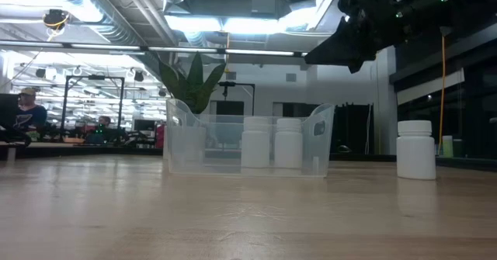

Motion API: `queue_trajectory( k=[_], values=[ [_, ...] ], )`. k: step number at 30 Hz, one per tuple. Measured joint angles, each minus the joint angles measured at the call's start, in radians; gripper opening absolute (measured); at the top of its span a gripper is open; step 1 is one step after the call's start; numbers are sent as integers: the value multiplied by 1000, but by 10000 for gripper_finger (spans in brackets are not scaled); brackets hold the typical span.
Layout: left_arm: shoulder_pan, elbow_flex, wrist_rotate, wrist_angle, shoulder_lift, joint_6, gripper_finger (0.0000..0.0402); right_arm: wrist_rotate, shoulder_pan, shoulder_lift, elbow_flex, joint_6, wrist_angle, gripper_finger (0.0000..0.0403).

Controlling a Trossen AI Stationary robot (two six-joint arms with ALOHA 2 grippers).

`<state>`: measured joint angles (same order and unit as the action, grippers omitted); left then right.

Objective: Pick and place pill bottles into a basket
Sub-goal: Put the white medicine bottle into the transparent bin

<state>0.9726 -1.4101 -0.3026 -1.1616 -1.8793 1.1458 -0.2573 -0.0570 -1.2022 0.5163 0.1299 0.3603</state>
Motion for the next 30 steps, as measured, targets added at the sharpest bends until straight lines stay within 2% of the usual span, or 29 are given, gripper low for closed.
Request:
queue_trajectory(
  k=[21, 30],
  values=[
    [-13, 1, 24, 18, 0, 20, 235, 26, -55, 0, 0, -2, -7, 30],
    [-13, 57, 66, 44, 1, 52, 235, 26, -63, 0, 0, -2, -10, 30]
  ],
)
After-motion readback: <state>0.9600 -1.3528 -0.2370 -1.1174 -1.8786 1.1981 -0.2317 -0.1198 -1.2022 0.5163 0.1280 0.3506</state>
